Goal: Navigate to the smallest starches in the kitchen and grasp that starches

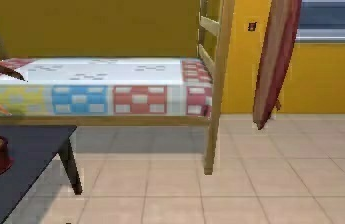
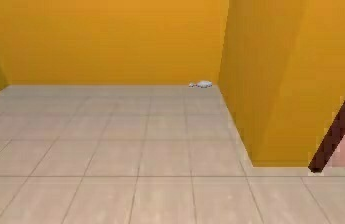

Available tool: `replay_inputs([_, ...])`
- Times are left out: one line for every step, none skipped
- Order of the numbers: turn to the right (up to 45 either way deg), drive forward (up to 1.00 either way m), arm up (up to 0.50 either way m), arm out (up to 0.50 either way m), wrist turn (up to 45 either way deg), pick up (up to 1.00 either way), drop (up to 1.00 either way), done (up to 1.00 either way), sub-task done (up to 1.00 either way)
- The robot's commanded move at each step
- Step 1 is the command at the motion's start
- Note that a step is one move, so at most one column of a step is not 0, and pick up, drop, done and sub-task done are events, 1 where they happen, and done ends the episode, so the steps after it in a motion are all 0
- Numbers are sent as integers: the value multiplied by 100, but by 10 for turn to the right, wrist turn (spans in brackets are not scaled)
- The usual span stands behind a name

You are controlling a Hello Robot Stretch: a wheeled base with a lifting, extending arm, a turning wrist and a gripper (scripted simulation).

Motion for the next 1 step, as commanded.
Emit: replay_inputs([450, 0, 0, 0, 0, 0, 0, 0, 0])
